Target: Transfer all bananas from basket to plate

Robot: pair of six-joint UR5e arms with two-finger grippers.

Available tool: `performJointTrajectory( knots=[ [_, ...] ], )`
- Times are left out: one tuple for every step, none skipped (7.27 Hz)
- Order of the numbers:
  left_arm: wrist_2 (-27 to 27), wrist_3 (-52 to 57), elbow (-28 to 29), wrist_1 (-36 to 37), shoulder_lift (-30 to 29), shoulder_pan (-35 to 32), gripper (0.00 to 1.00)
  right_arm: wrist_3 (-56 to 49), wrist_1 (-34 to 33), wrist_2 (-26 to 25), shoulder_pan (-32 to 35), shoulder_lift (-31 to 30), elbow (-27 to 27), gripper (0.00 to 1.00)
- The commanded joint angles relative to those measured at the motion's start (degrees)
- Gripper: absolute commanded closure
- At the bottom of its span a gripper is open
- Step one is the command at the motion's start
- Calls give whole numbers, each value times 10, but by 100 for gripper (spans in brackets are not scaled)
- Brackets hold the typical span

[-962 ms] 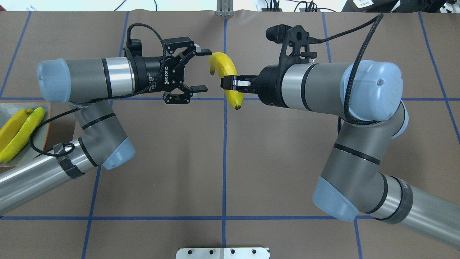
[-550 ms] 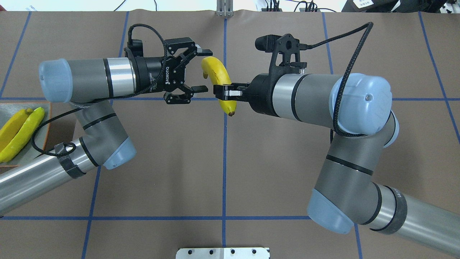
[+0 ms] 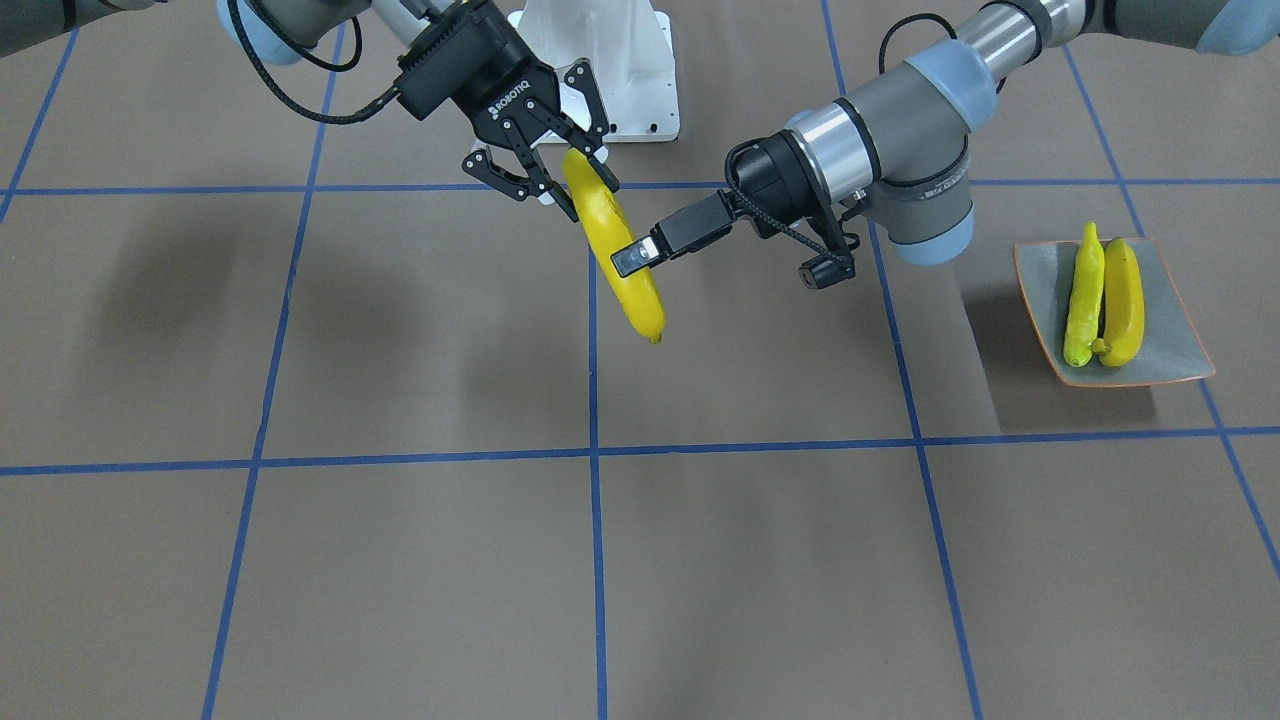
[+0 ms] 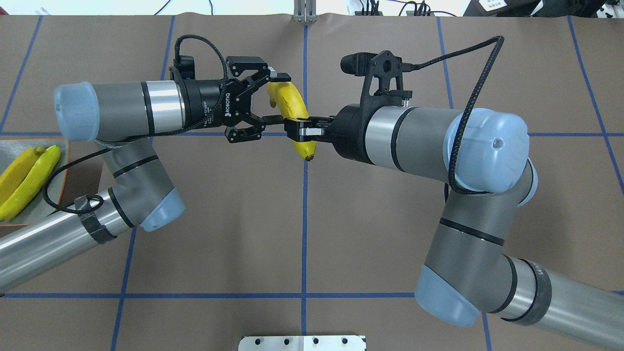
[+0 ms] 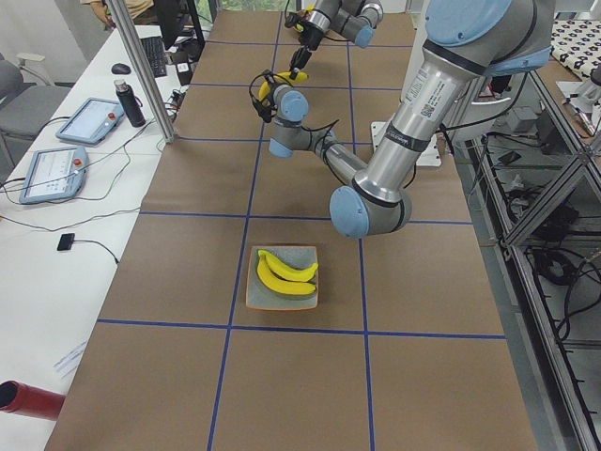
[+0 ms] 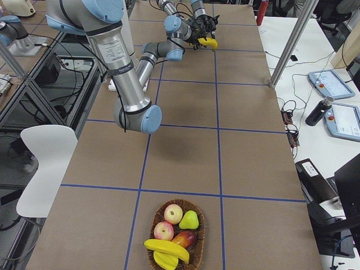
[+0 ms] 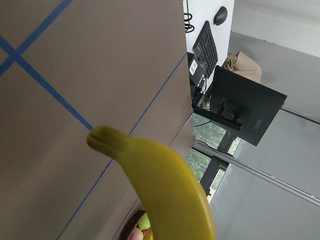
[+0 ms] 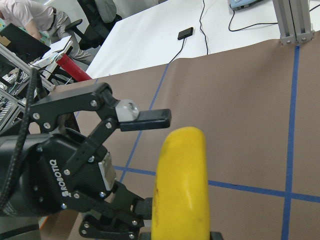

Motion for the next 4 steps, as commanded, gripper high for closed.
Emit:
performJointTrajectory(
  knots=[
    [0,0,-2,0,-1,0,66,-5,0,0,0,0,2,100],
    [0,0,-4,-1,-1,0,100,-9,1,0,-3,-1,1,98],
    [0,-1,-4,-2,0,0,100,-8,1,-9,-7,0,1,12],
    [0,-1,-3,-3,1,-1,100,-8,1,-9,-7,-1,3,0]
  ],
)
